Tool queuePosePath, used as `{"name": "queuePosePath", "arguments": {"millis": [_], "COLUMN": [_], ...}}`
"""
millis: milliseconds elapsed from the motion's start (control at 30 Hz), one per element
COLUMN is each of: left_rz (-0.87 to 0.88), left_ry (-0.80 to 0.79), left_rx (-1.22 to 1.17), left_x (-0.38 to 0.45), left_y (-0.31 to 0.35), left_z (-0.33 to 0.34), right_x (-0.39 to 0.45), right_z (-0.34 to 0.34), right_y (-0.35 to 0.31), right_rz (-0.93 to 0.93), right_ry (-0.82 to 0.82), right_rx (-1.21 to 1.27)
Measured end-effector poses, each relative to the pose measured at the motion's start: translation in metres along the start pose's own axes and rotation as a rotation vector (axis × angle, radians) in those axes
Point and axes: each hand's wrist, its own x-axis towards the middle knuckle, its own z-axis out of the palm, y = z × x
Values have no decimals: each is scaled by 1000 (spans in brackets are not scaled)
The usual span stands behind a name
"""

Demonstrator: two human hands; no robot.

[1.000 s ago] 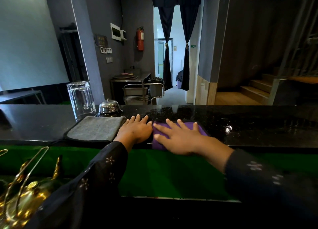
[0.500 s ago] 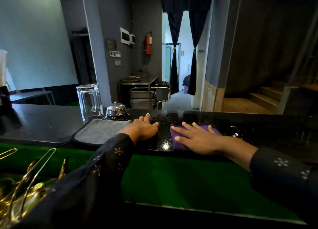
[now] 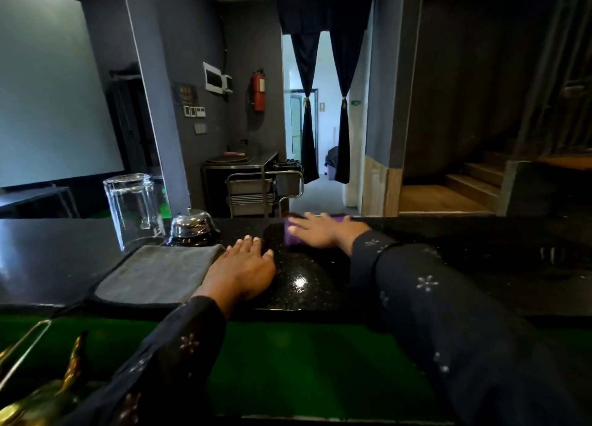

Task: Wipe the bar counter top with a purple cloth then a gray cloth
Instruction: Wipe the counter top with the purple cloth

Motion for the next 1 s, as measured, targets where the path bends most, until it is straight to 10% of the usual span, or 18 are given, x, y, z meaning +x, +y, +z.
{"name": "queuePosePath", "arguments": {"millis": [200,567,800,1000], "left_rz": [-13,38,0,0], "left_ry": [29,40,62,39], "left_rx": [16,-163,-153,-176], "left_x": [-5,-8,-21,-14], "left_y": [9,6,13,11], "left_z": [3,-3,-1,-4], "right_x": [-19,-91,-122,-101], "right_z": [-4,22,5,17], "right_y": [111,-43,59,-32], "right_rz": [395,-170,210,126], "right_ry": [72,10,42,63], "right_rx": [77,-67,7,-33]}}
